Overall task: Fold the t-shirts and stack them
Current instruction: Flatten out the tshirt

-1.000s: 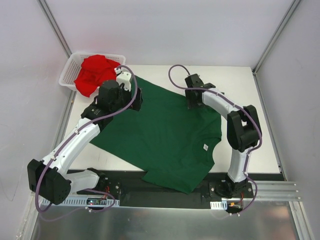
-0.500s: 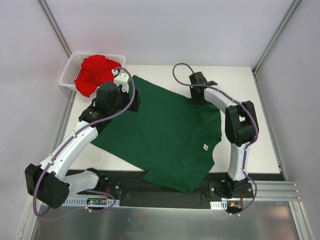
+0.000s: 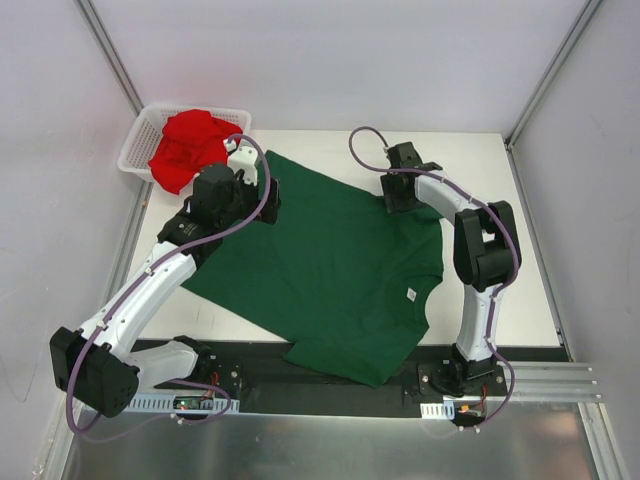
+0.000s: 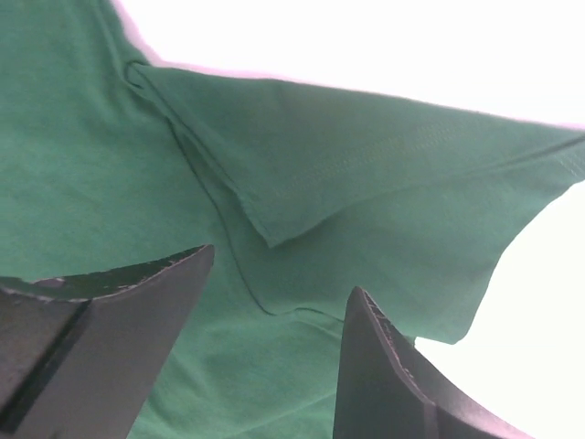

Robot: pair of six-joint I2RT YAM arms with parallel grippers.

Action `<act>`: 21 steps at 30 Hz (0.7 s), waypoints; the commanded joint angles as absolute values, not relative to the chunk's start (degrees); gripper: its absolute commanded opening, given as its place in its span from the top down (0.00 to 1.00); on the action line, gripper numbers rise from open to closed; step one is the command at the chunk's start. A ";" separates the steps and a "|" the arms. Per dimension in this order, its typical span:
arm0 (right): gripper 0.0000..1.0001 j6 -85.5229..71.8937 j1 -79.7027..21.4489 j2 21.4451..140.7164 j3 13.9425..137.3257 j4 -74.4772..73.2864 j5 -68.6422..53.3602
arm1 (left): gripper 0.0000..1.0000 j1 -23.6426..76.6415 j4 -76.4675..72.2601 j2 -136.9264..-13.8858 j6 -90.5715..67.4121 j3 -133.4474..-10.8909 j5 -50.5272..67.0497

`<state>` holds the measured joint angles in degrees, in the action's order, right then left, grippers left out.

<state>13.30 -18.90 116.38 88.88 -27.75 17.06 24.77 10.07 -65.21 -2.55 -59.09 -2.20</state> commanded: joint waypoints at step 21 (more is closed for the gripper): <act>0.45 18.63 -15.12 119.97 96.77 -29.88 4.75 | 0.01 24.87 10.02 -63.28 -1.14 -58.62 -5.36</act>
<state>17.32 -15.11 119.07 93.32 -27.94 6.96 24.77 10.07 -65.17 -2.09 -59.09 -4.08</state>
